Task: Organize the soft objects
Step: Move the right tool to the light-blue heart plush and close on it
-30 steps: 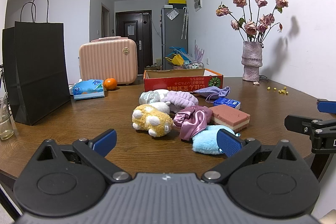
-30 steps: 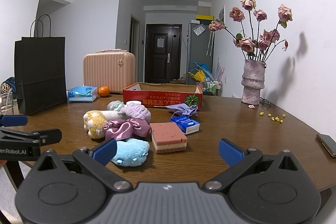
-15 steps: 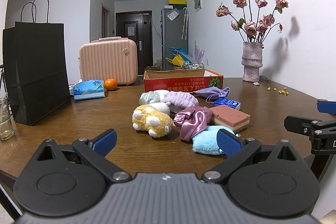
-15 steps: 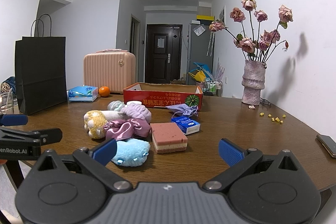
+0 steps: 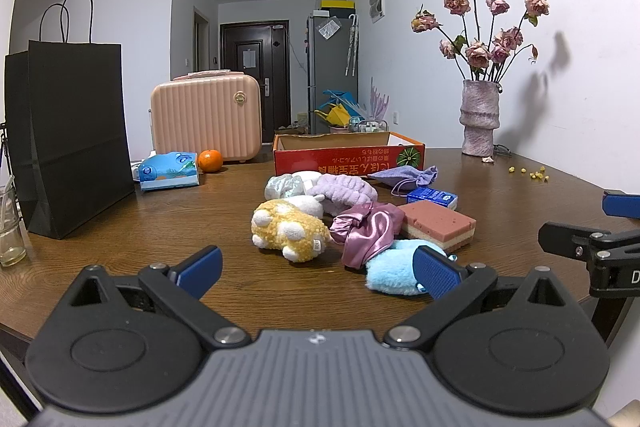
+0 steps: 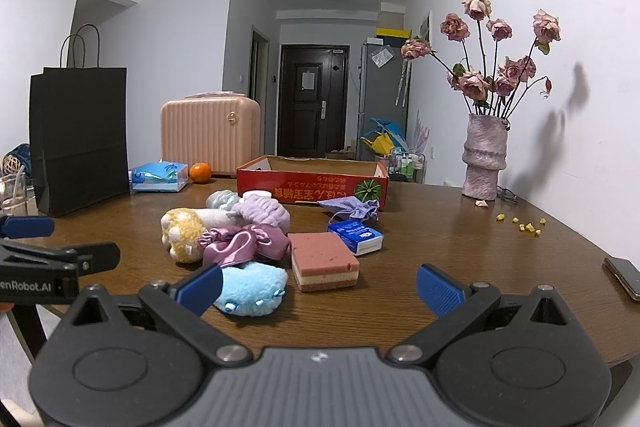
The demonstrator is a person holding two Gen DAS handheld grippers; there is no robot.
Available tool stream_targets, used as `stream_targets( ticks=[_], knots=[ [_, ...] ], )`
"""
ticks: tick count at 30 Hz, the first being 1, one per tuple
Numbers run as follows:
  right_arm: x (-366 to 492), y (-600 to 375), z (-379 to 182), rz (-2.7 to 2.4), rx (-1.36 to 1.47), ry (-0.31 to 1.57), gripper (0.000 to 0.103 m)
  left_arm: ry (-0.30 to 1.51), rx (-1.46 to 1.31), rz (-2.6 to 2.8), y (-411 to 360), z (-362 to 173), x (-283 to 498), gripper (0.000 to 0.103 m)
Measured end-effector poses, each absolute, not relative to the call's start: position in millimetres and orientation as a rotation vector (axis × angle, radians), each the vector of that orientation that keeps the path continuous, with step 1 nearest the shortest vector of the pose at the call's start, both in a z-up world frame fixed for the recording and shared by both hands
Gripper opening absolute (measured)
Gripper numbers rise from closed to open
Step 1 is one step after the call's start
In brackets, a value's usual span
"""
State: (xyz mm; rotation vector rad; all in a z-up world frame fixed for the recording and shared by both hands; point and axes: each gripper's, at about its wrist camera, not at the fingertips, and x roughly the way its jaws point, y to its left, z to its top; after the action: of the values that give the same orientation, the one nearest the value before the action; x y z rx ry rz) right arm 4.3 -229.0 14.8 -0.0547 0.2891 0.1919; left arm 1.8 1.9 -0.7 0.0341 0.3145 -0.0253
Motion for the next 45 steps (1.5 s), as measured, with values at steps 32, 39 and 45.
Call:
stream_targets(
  ticks=[32,39,45],
  knots=[
    [79.1,-181.5,-12.1,0.267,-0.106,0.461,0.103,0.406,-0.005,0.003,36.0,-20.9,55.6,0.103],
    [106.2,-166.8,-22.9,0.287,-0.122,0.521,0.103,0.447,-0.016,0.002,44.2,-29.9,76.6,0.103],
    [128.7,-154.9,-31.2,0.298,-0.133,0.565,0.103,0.477,-0.024,-0.003,50.1,-38.4,93.5,0.103]
  ],
)
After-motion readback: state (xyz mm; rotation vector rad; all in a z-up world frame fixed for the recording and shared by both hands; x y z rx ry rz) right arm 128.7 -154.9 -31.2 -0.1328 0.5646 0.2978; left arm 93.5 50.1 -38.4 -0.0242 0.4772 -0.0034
